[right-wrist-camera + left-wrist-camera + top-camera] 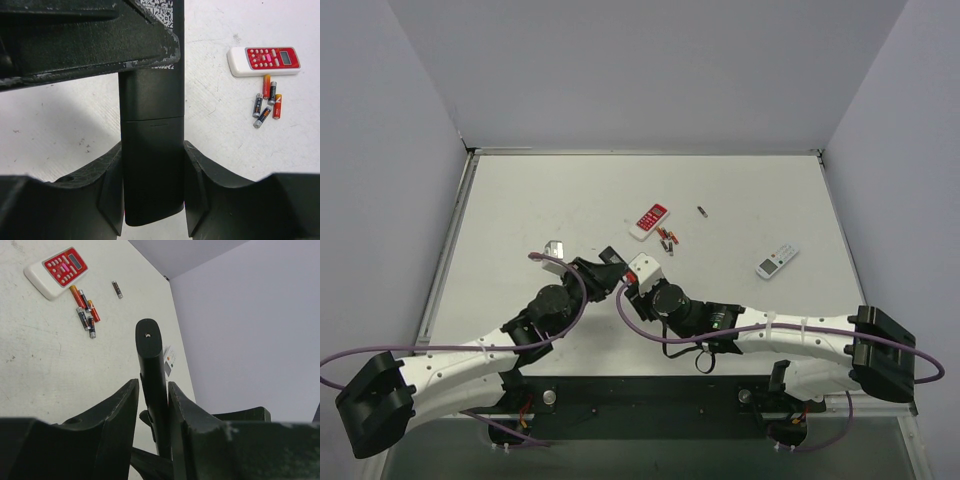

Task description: Load the batteries into the remote control

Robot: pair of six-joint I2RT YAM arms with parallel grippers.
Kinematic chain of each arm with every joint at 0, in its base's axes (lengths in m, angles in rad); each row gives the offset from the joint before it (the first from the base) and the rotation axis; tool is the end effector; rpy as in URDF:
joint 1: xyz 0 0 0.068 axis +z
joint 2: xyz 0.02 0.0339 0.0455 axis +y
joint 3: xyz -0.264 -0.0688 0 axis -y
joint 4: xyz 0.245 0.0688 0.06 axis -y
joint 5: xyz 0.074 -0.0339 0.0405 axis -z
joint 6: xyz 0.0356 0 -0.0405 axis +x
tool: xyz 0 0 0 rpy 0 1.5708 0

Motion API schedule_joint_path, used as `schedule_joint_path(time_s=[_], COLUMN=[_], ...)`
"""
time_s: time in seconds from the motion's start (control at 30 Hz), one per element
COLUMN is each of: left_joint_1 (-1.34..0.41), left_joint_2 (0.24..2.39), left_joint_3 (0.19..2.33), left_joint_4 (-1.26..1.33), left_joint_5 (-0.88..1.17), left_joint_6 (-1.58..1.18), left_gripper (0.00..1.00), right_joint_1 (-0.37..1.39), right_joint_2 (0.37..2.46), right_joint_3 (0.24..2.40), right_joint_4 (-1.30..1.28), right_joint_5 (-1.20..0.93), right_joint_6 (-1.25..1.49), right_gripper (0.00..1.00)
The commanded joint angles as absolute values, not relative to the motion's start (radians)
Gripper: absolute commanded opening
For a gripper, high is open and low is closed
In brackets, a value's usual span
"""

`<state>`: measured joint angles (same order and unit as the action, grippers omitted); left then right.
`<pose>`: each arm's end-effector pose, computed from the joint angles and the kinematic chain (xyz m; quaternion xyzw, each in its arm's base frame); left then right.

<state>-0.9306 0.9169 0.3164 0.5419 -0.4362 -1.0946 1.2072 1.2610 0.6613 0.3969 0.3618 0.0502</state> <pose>0.1325 -0.1526 0.2279 -0.2061 0.6957 -0.4848 0.4883 0.1116 0.2579 0.2546 -0.3217 0.7005 0.2528 0.5847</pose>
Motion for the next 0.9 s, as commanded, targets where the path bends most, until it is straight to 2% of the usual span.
schedule_joint_path(time_s=[0.0,0.1,0.2,0.23,0.27,0.3,0.37,0.4,0.5,0.6,0.73,0.87], left_joint_1=[-0.933,-0.928,-0.901,-0.873,-0.859,-0.839,-0.777,-0.756,-0.692,-0.652,-0.632,-0.632], left_joint_2=[0.93,0.931,0.917,0.905,0.899,0.891,0.867,0.856,0.821,0.781,0.726,0.698], left_joint_3=[0.347,0.327,0.292,0.282,0.258,0.247,0.204,0.192,0.143,0.112,0.091,0.075], left_joint_4=[0.641,0.689,0.727,0.73,0.736,0.747,0.773,0.784,0.818,0.834,0.844,0.883], left_joint_5=[-0.42,-0.429,-0.413,-0.397,-0.384,-0.367,-0.303,-0.281,-0.201,-0.138,-0.066,-0.025], left_joint_6=[-1.106,-1.1,-1.104,-1.112,-1.123,-1.138,-1.16,-1.176,-1.192,-1.18,-1.143,-1.126], left_gripper=[0.35,0.15,0.0,0.0,0.0,0.0,0.0,0.0,0.0,0.0,0.0,0.0], right_joint_1=[1.216,1.216,1.215,1.213,1.209,1.195,1.178,1.154,1.068,0.977,0.832,0.776], right_joint_2=[1.275,1.269,1.253,1.247,1.232,1.224,1.201,1.19,1.144,1.1,1.08,1.117], right_joint_3=[0.66,0.655,0.658,0.657,0.655,0.652,0.652,0.652,0.65,0.641,0.641,0.649], right_joint_4=[0.453,0.448,0.42,0.41,0.407,0.399,0.376,0.37,0.341,0.339,0.382,0.454], right_joint_5=[0.391,0.38,0.387,0.388,0.385,0.362,0.338,0.295,0.177,-0.071,-0.412,-0.566], right_joint_6=[0.055,0.066,0.08,0.083,0.089,0.095,0.12,0.126,0.185,0.28,0.377,0.481], right_gripper=[0.0,0.06,0.22,0.34,0.39,0.49,0.59,0.68,0.82,0.9,0.92,0.93])
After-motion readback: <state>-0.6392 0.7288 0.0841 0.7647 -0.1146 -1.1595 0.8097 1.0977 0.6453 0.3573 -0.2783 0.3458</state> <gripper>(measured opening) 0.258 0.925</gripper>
